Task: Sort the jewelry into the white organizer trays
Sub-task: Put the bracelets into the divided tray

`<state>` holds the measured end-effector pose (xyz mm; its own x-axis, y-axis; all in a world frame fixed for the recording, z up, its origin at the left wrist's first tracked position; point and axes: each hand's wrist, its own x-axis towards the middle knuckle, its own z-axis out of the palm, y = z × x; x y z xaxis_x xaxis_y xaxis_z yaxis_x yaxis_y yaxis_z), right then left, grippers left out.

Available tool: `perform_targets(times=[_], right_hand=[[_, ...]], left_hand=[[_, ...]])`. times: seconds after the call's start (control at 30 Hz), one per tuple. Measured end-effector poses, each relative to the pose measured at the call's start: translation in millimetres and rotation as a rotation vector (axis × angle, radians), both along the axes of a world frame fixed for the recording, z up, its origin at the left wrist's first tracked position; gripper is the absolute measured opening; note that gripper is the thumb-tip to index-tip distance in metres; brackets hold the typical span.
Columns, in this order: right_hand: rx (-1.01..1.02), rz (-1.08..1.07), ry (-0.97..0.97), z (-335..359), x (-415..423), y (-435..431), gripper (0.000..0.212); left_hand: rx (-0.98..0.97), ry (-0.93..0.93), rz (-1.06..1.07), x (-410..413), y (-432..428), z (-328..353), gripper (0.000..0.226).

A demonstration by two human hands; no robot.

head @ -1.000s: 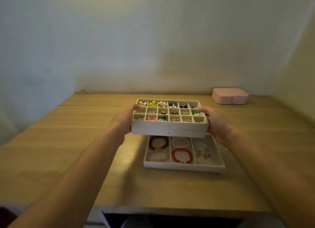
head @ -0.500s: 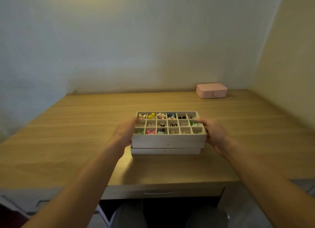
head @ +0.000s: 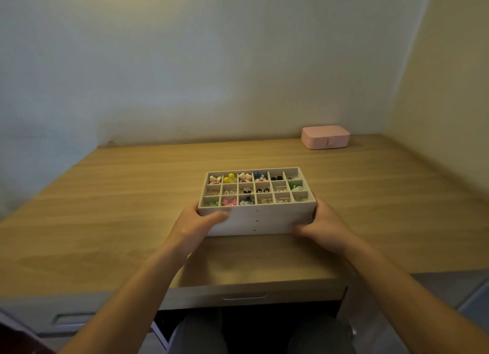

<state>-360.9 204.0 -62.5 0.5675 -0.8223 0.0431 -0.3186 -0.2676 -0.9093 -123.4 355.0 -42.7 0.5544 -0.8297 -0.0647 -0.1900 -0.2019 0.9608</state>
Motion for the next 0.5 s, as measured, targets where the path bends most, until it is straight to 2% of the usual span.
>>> perform_targets(times=[0.13, 0.37, 0.5], right_hand=[[-0.018, -0.06, 0.002, 2, 5, -8, 0.083], [-0.006, -0.161, 0.053, 3, 14, -50, 0.077], [0.035, -0.184, 0.037, 4, 23, -75, 0.079]], left_hand=[[-0.052, -0.011, -0.087, 11, -1, -13, 0.057], [-0.057, -0.217, -0.066, 29, -44, -23, 0.06], [-0.066, -0.24, -0.046, 40, -76, -31, 0.059]])
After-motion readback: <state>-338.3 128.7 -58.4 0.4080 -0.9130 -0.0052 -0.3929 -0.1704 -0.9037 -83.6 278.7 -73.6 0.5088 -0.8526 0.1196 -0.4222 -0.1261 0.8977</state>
